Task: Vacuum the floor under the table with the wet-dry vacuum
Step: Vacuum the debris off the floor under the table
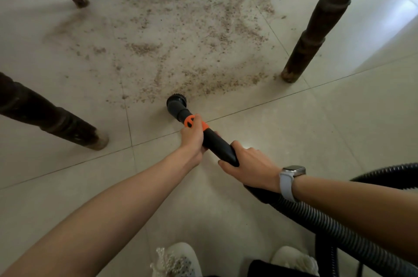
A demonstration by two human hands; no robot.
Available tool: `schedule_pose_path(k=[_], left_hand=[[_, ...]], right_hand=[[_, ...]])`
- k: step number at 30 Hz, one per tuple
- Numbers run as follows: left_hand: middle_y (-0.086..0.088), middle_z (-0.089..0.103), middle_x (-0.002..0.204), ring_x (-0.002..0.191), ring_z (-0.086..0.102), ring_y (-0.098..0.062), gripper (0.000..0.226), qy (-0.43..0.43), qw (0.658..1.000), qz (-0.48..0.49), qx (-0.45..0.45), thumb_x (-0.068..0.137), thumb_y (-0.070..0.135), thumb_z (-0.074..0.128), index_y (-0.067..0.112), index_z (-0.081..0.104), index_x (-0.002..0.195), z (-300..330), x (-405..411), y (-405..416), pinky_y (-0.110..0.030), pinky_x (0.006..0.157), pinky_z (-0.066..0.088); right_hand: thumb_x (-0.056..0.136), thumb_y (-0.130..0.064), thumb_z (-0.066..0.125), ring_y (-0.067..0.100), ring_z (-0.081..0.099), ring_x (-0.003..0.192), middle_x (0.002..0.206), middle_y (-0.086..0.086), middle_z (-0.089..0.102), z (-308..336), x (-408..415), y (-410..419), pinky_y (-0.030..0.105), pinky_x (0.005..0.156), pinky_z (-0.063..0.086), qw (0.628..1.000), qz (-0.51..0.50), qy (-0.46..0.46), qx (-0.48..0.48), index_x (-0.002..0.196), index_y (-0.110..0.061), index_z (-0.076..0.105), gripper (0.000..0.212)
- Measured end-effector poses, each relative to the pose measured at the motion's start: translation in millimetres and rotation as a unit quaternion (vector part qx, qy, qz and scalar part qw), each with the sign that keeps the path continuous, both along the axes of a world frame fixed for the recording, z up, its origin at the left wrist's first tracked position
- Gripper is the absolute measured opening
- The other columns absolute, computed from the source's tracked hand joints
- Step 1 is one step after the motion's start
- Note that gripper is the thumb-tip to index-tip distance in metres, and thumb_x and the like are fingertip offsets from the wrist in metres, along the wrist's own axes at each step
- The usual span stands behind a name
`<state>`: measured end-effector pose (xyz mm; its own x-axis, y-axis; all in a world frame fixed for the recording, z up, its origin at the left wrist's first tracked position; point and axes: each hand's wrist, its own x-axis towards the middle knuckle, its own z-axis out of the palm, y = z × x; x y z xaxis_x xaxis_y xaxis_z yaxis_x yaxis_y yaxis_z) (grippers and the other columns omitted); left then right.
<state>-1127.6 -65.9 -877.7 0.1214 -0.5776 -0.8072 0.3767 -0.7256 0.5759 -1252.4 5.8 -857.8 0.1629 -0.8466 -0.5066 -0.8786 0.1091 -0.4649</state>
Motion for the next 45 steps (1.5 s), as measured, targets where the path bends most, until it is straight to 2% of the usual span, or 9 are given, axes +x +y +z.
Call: schedule_pose_path(k=[11, 16, 29, 32, 34, 37, 39, 42, 45], left_hand=[[-0.014, 0.054, 0.098, 0.067, 0.062, -0.022, 0.039, -0.052, 0.998, -0.027, 0.000, 0.098, 0.028, 0.046, 0.008, 0.035, 0.129, -10, 3, -11, -0.032, 0.050, 0.052], [-0.013, 0.054, 0.093, 0.067, 0.062, -0.023, 0.040, -0.040, 0.998, -0.055, 0.005, 0.098, 0.031, 0.045, 0.009, 0.032, 0.129, -12, -12, -9, -0.035, 0.059, 0.055], [-0.022, 0.061, 0.108, 0.064, 0.064, -0.025, 0.043, -0.024, 0.989, -0.143, -0.007, 0.097, 0.031, 0.046, 0.002, 0.035, 0.127, -15, -84, -20, -0.036, 0.060, 0.057], [-0.019, 0.061, 0.100, 0.072, 0.065, -0.028, 0.036, -0.021, 0.987, -0.161, -0.011, 0.096, 0.030, 0.048, 0.002, 0.039, 0.119, -20, -103, -21, -0.043, 0.073, 0.057], [-0.015, 0.059, 0.089, 0.075, 0.064, -0.028, 0.022, -0.016, 0.982, -0.186, -0.018, 0.097, 0.028, 0.047, 0.007, 0.045, 0.097, -19, -116, -21, -0.044, 0.077, 0.055], [-0.012, 0.058, 0.087, 0.089, 0.064, -0.031, 0.024, -0.007, 0.977, -0.212, -0.024, 0.097, 0.031, 0.048, 0.013, 0.044, 0.080, -17, -136, -23, -0.045, 0.083, 0.054], [-0.016, 0.058, 0.102, 0.104, 0.061, -0.034, 0.023, 0.001, 0.973, -0.230, -0.030, 0.095, 0.034, 0.050, 0.012, 0.048, 0.090, -21, -149, -24, -0.046, 0.085, 0.053], [-0.018, 0.058, 0.119, 0.105, 0.061, -0.035, 0.050, 0.023, 0.967, -0.250, -0.031, 0.091, 0.040, 0.055, 0.007, 0.040, 0.125, -24, -168, -21, -0.046, 0.080, 0.055], [-0.021, 0.054, 0.125, 0.107, 0.060, -0.037, 0.062, 0.059, 0.960, -0.271, -0.038, 0.088, 0.040, 0.059, 0.011, 0.032, 0.136, -23, -185, -21, -0.048, 0.077, 0.056]], right_hand=[[0.090, -0.037, 0.055, 0.022, 0.064, 0.072, 0.086, 0.006, 0.061, -6, 3, -5, 0.035, 0.069, 0.057, 0.997, -0.030, -0.061, 0.049, 0.107, -0.011, 0.047, 0.033], [0.092, -0.053, 0.046, 0.023, 0.062, 0.071, 0.082, 0.003, 0.059, -7, -7, 5, 0.034, 0.065, 0.051, 0.998, -0.053, -0.014, 0.022, 0.103, -0.014, 0.045, 0.041], [0.090, -0.052, 0.049, 0.025, 0.066, 0.069, 0.083, 0.008, 0.063, -4, -60, 15, 0.038, 0.066, 0.055, 0.984, -0.174, -0.027, 0.036, 0.100, -0.014, 0.046, 0.040], [0.091, -0.051, 0.048, 0.022, 0.068, 0.065, 0.078, 0.004, 0.063, -1, -73, 18, 0.035, 0.062, 0.056, 0.979, -0.194, -0.034, 0.049, 0.101, -0.016, 0.046, 0.037], [0.092, -0.051, 0.047, 0.019, 0.068, 0.061, 0.074, 0.001, 0.062, 2, -82, 20, 0.034, 0.062, 0.056, 0.975, -0.213, -0.040, 0.055, 0.100, -0.017, 0.045, 0.035], [0.092, -0.049, 0.048, 0.016, 0.066, 0.053, 0.072, 0.001, 0.061, 3, -95, 22, 0.030, 0.056, 0.054, 0.963, -0.256, -0.057, 0.055, 0.098, -0.017, 0.046, 0.033], [0.092, -0.048, 0.049, 0.014, 0.065, 0.051, 0.073, 0.002, 0.061, 3, -103, 22, 0.027, 0.051, 0.052, 0.955, -0.281, -0.072, 0.056, 0.098, -0.017, 0.046, 0.031], [0.093, -0.046, 0.049, 0.015, 0.065, 0.050, 0.072, 0.005, 0.063, 2, -117, 22, 0.026, 0.050, 0.053, 0.943, -0.315, -0.096, 0.052, 0.098, -0.016, 0.046, 0.031], [0.094, -0.043, 0.050, 0.016, 0.062, 0.044, 0.067, 0.007, 0.063, 2, -129, 19, 0.024, 0.046, 0.050, 0.924, -0.356, -0.134, 0.046, 0.092, -0.014, 0.047, 0.030]])
